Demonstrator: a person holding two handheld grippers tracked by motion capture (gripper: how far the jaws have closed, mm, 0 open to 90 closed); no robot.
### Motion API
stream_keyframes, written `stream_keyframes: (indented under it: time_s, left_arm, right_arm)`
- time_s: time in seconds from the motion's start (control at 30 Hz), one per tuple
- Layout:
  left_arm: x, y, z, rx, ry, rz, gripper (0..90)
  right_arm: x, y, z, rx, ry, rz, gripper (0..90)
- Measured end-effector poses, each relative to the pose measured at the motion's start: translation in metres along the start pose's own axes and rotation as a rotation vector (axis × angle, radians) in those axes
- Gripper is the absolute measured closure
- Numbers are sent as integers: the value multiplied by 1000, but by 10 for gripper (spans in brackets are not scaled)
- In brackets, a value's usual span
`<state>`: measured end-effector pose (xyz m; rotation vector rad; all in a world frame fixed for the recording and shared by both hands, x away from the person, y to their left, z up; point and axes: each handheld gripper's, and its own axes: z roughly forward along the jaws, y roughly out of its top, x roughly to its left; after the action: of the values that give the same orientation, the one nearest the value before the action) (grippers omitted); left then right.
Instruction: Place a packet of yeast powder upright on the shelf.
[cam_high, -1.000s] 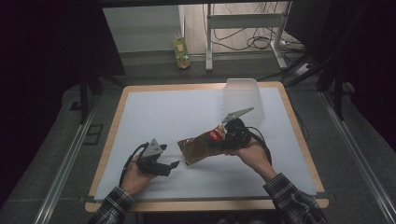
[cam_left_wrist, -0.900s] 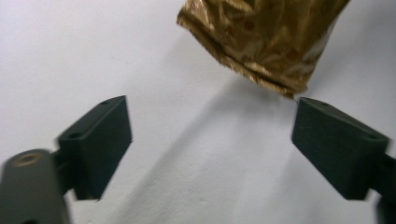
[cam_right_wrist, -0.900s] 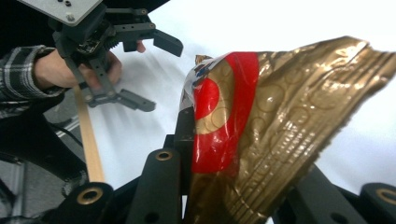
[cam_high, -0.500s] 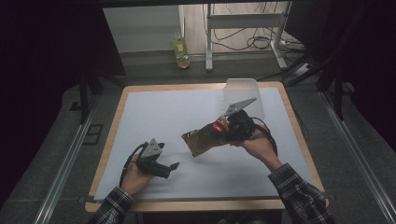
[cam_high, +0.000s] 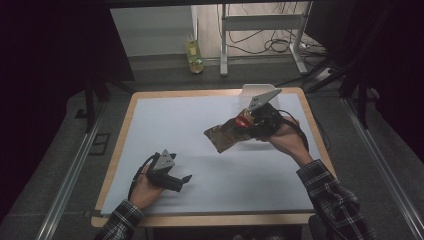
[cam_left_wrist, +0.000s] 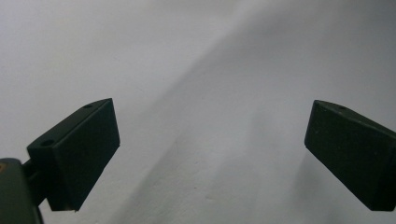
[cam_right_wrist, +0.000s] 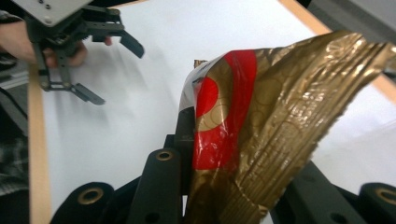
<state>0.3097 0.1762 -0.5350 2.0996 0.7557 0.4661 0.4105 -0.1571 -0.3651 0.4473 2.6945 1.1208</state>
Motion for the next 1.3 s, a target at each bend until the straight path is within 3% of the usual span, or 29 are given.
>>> stream_keyframes:
  time_s: [0.2, 0.33, 0.63, 0.97, 1.17, 1.3]
  left_arm:
    - [0, -2, 3, 14, -18, 25, 26]
    - [0, -2, 2, 5, 10, 41, 6]
    - [6, -3, -1, -17, 62, 5, 0]
    - [5, -3, 0, -6, 55, 10, 0]
    - [5, -4, 1, -7, 52, 4, 0]
    - [5, -4, 2, 2, 49, 5, 0]
  right_arm:
    - [-9, 6, -10, 2, -16, -54, 721]
    - [-17, 12, -19, 6, -41, -88, 721]
    - [-41, 21, -35, 32, -100, -131, 721]
    - [-64, 30, -50, 95, -153, -182, 722]
    - [-81, 29, -52, 143, -203, -210, 724]
    - [-91, 25, -52, 163, -210, -224, 724]
